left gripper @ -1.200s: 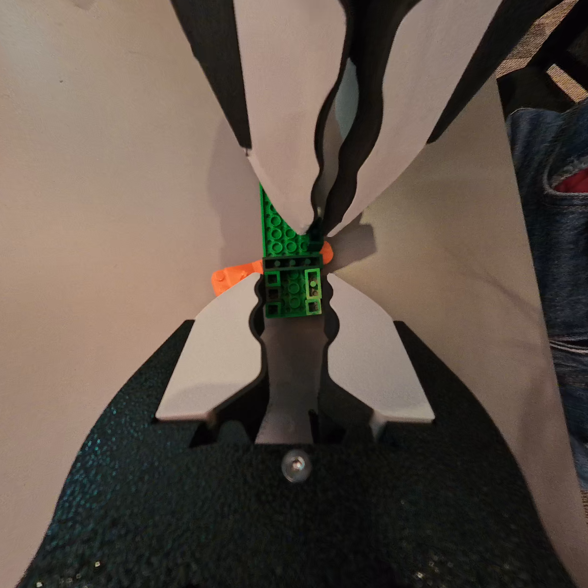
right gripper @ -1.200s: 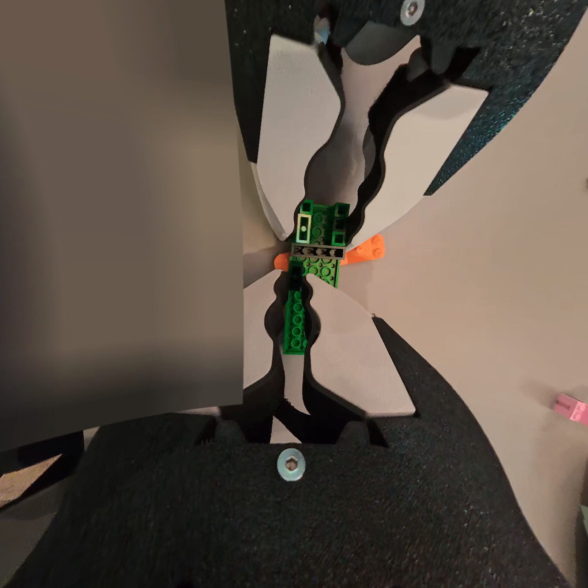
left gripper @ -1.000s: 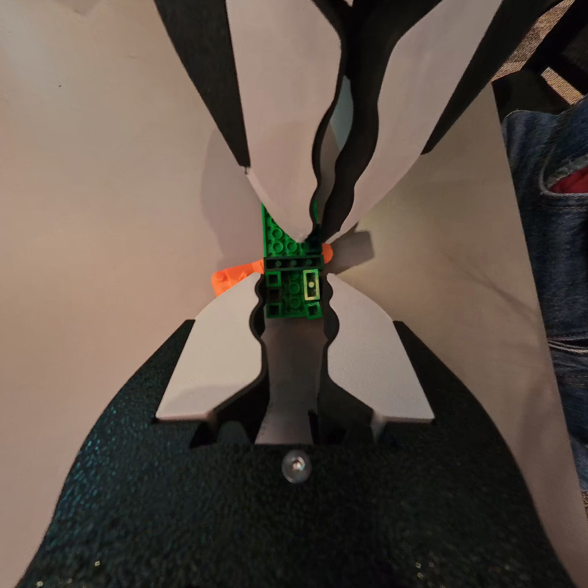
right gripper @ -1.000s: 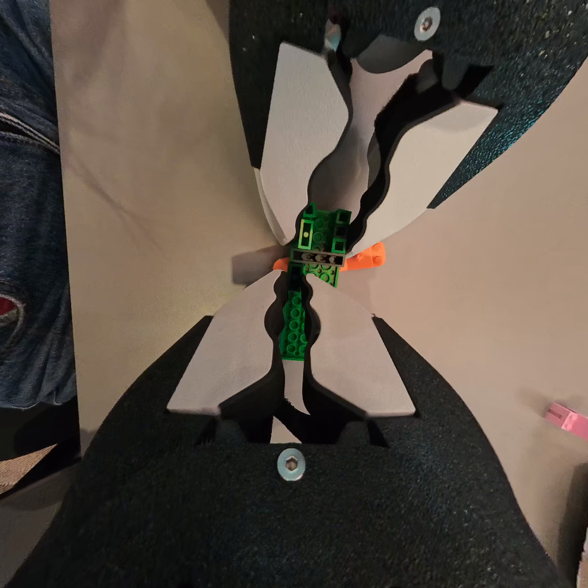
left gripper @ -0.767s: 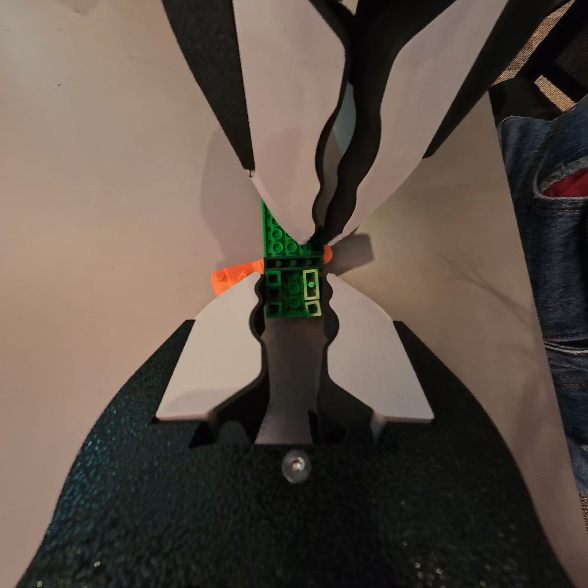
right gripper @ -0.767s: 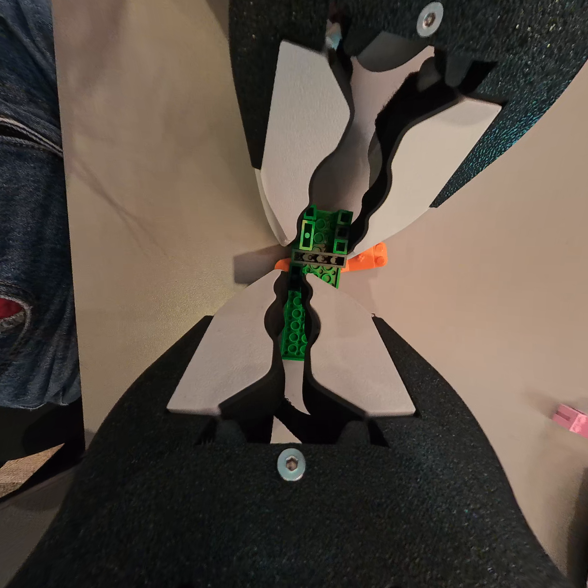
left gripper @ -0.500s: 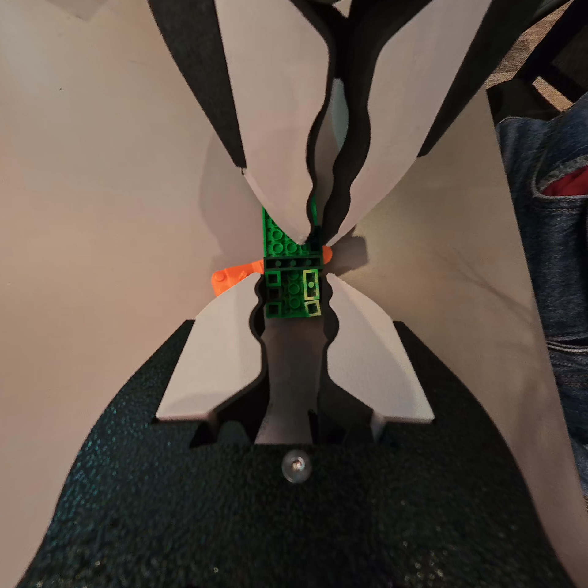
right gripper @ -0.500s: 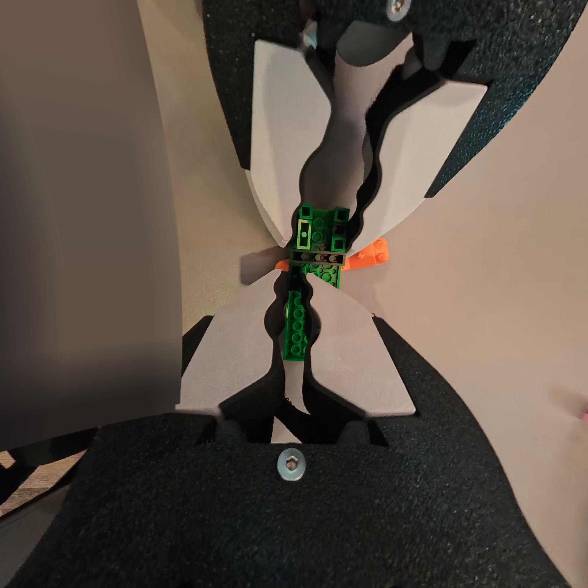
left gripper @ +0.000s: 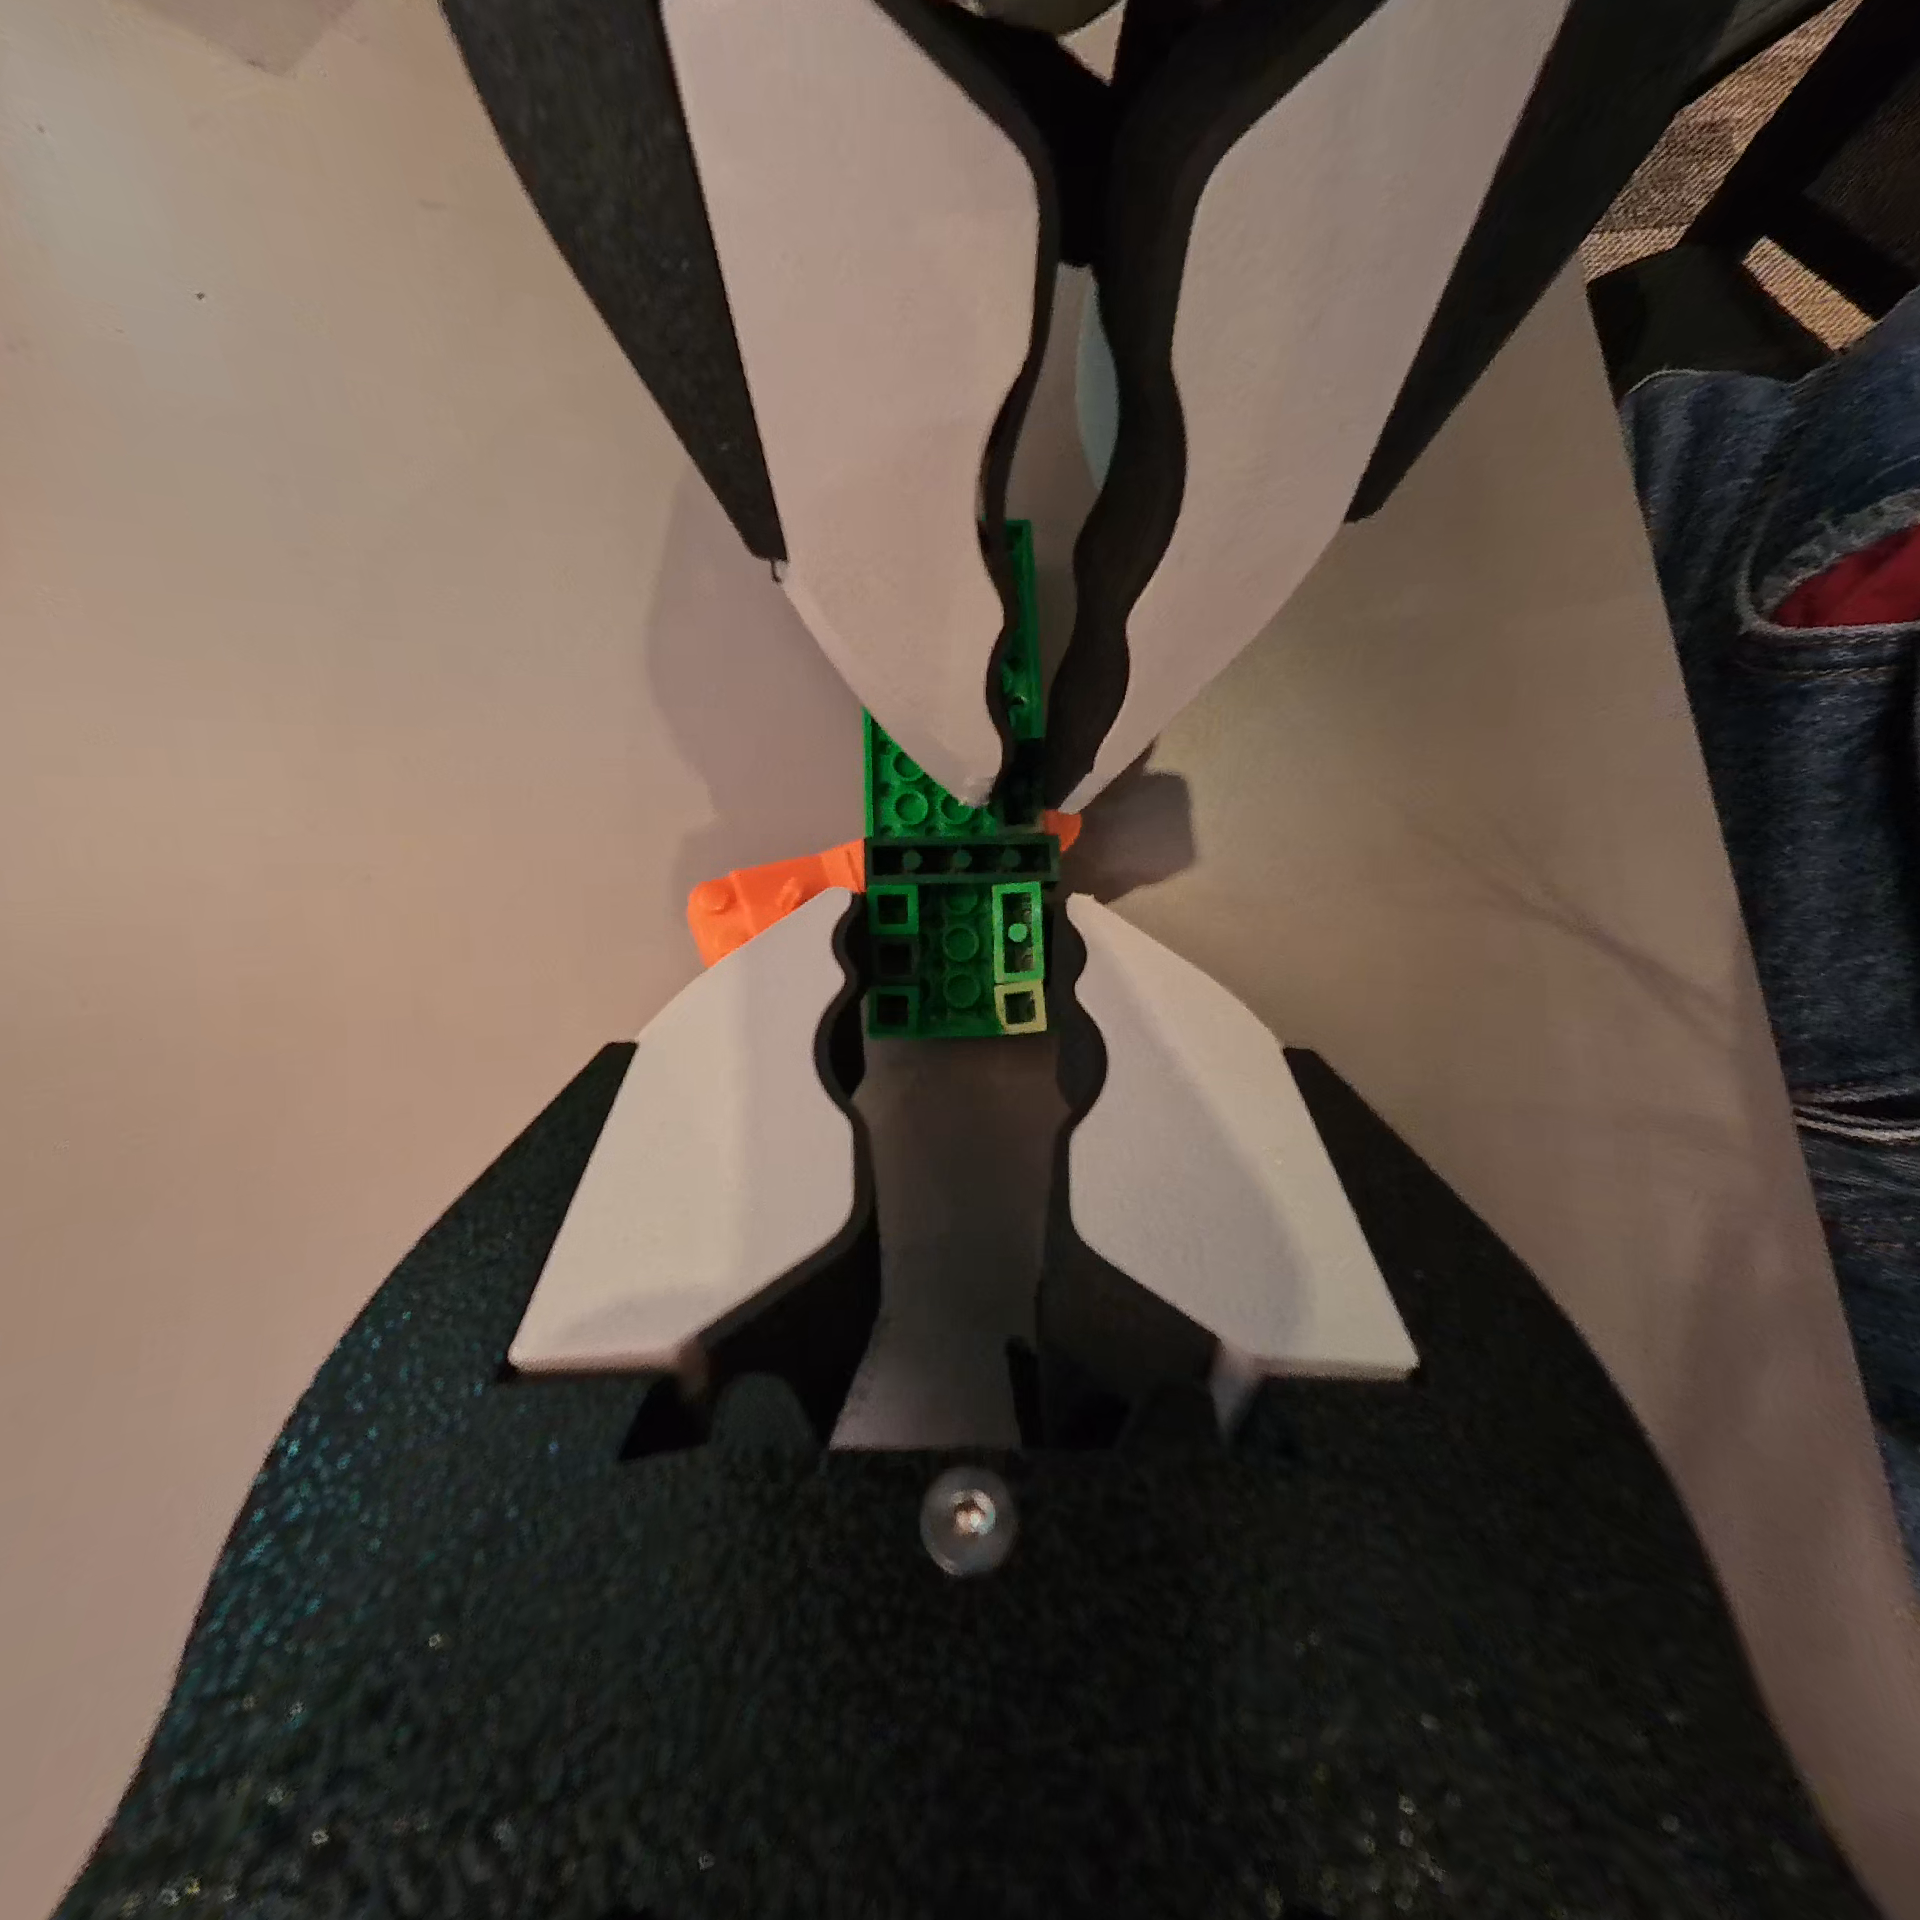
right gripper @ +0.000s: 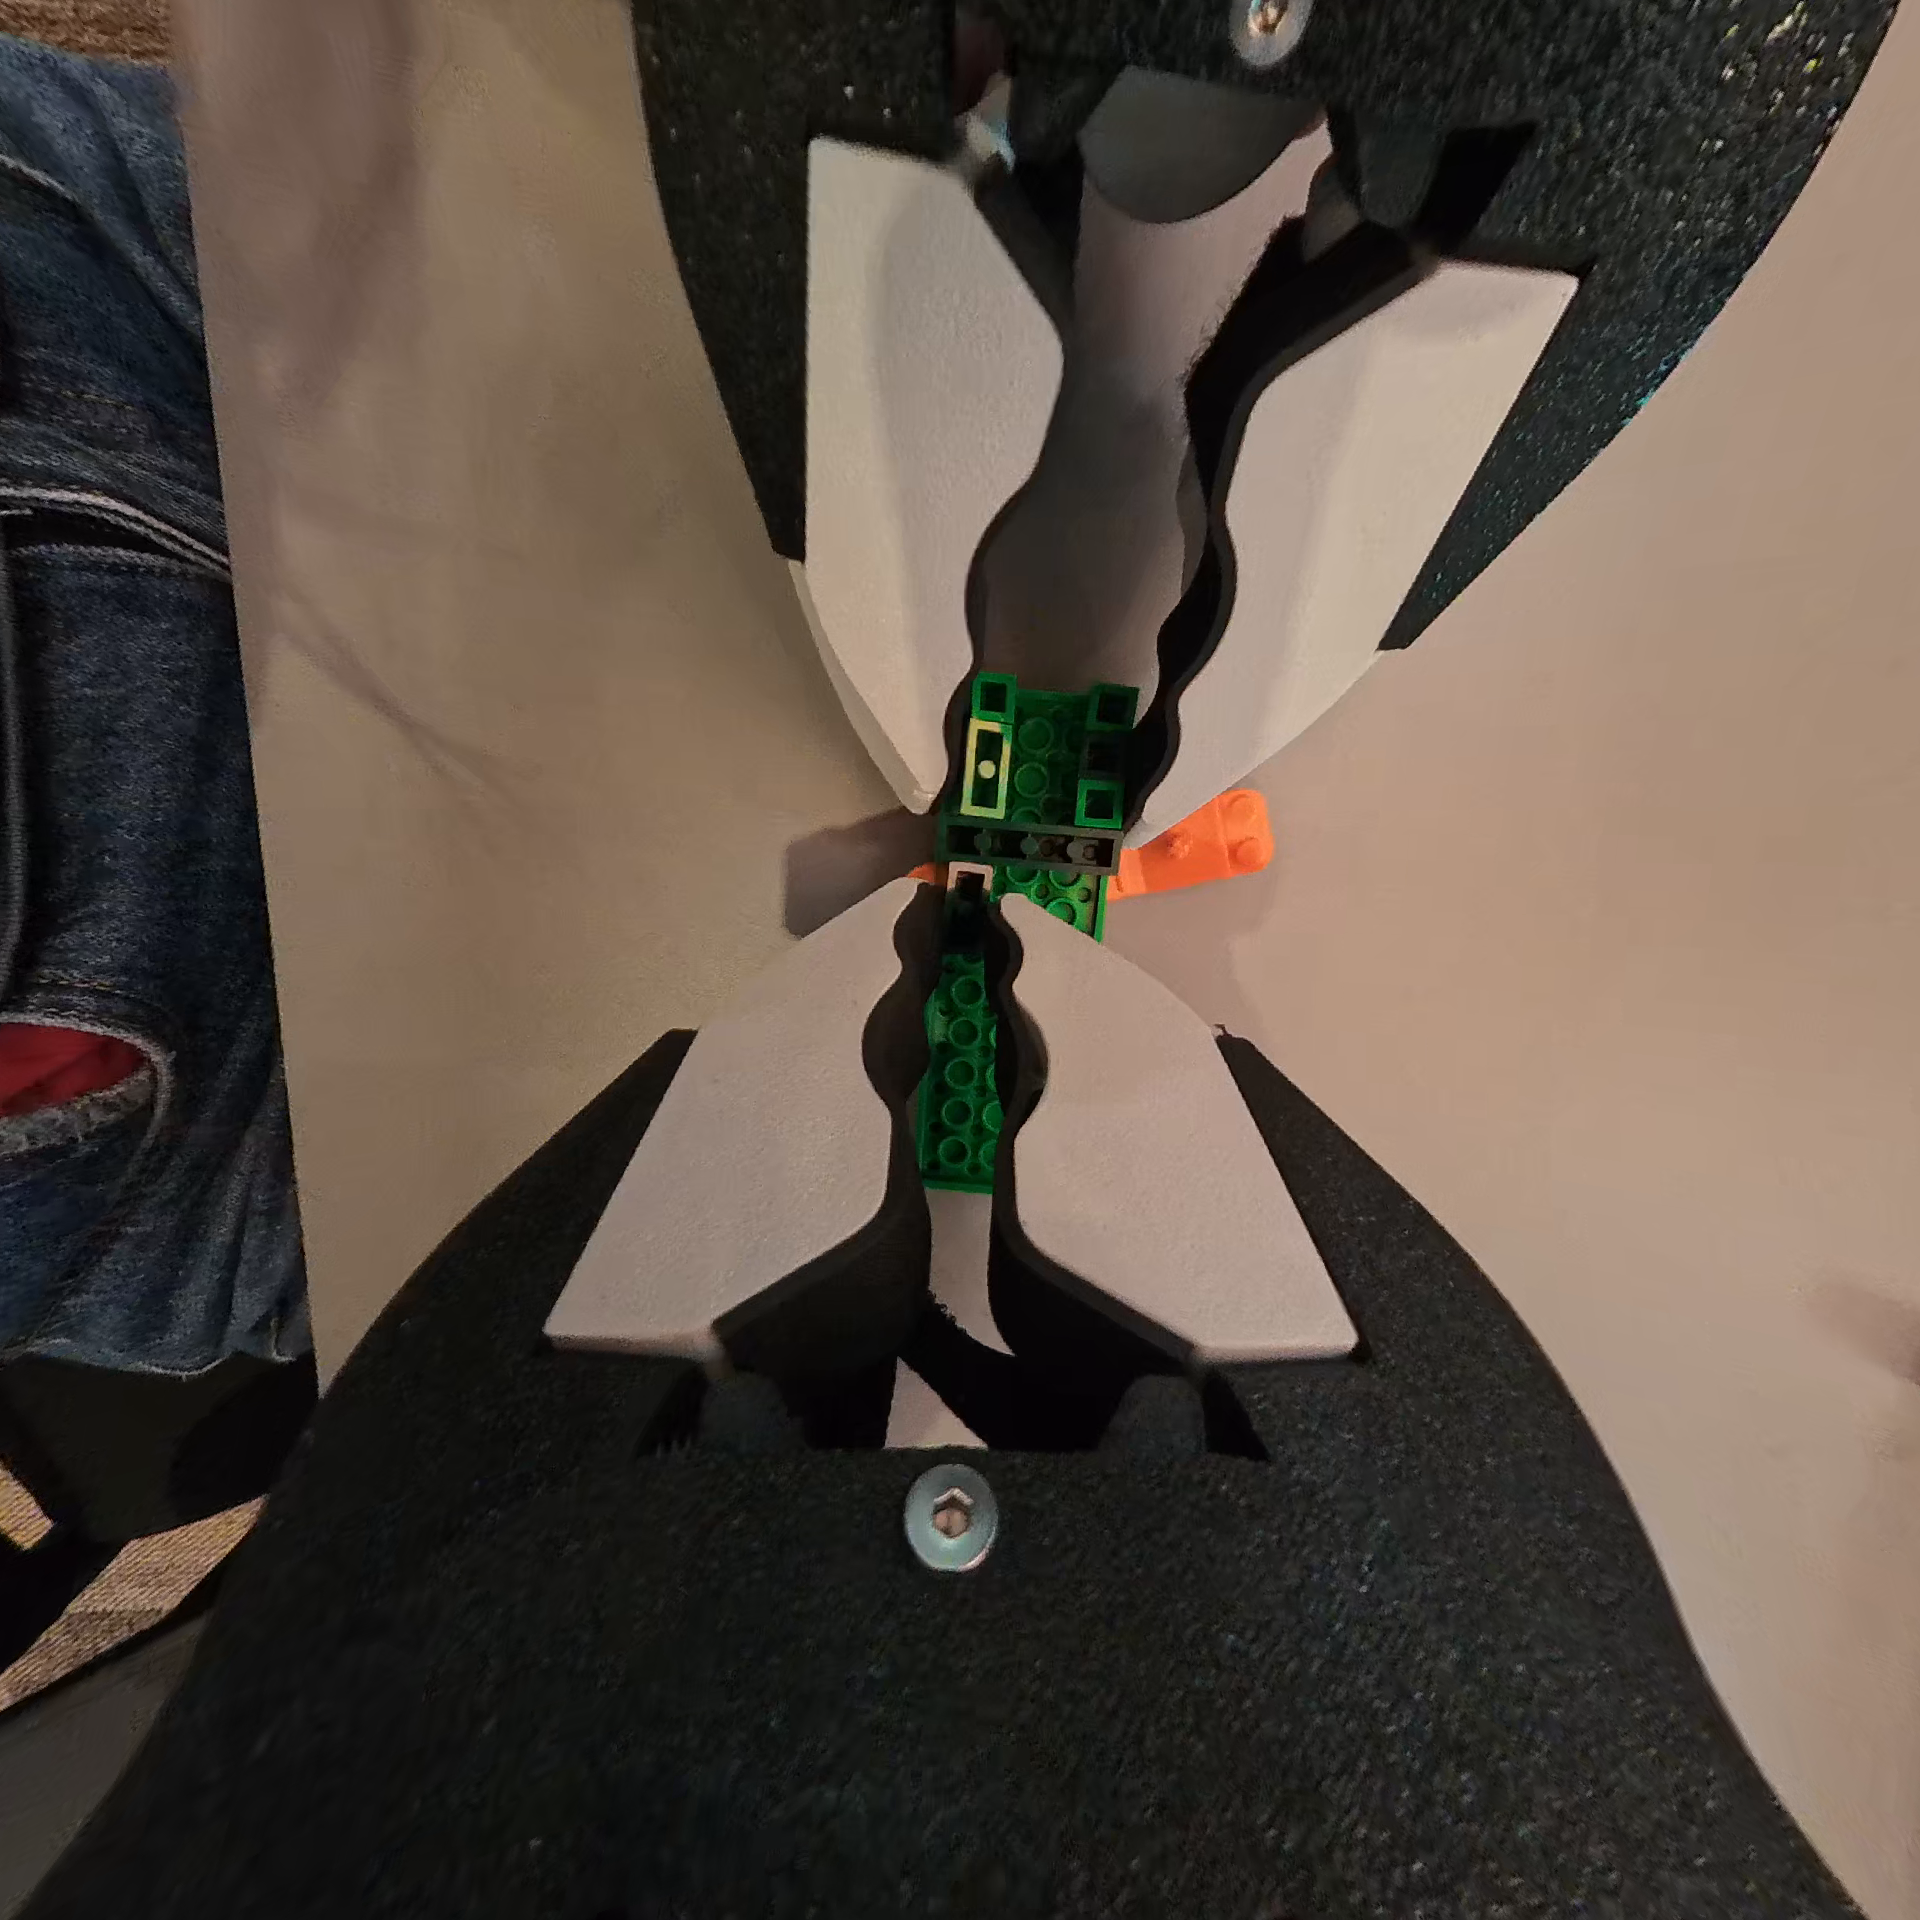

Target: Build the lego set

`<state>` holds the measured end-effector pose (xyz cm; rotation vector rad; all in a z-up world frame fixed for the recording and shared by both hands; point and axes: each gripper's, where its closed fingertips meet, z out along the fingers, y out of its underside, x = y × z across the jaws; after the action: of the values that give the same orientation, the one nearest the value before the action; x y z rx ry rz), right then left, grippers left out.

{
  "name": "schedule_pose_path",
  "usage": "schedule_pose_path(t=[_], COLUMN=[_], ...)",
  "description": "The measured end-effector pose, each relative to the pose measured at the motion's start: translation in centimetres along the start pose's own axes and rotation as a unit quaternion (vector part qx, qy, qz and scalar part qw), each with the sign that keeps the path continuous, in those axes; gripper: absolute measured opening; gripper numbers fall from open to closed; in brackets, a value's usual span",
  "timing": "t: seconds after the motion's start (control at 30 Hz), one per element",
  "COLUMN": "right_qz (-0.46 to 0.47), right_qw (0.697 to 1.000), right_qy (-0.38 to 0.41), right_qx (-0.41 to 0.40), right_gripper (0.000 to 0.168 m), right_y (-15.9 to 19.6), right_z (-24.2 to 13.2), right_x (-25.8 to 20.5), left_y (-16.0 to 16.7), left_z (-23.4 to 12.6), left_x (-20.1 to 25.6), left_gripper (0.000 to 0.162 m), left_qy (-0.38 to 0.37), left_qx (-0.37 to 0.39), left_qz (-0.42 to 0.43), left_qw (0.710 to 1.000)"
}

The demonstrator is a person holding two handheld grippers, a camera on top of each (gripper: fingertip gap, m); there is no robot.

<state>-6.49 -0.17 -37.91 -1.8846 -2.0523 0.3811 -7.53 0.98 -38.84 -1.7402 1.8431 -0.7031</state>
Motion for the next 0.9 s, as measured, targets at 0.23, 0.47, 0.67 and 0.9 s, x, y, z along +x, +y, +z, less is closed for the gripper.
schedule_pose_path(t=[0.23, 0.47, 0.67, 0.9], right_qz=[-0.031, -0.087, -0.049, -0.015], right_qw=[0.998, 0.992, 0.993, 0.995], right_qy=[0.045, 0.093, 0.105, 0.091], right_qx=[0.006, -0.015, 0.011, 0.034], right_gripper=[0.008, 0.008, 0.008, 0.02], right_y=[0.01, 0.04, -0.04, -0.09], right_z=[0.05, 0.07, 0.06, 0.13], right_x=[0.02, 0.01, 0.01, -0.12], left_y=[0.01, 0.04, 0.03, -0.05], left_z=[-0.01, -0.01, -0.03, -0.02], left_x=[0.05, 0.08, 0.09, 0.15], left_gripper=[0.032, 0.032, 0.032, 0.033], left_qy=[0.002, 0.001, 0.002, 0.001], left_qx=[0.002, 0.002, 0.009, 0.015], left_qz=[-0.003, -0.004, -0.007, -0.004], left_qw=[1.0, 1.0, 1.0, 1.0])
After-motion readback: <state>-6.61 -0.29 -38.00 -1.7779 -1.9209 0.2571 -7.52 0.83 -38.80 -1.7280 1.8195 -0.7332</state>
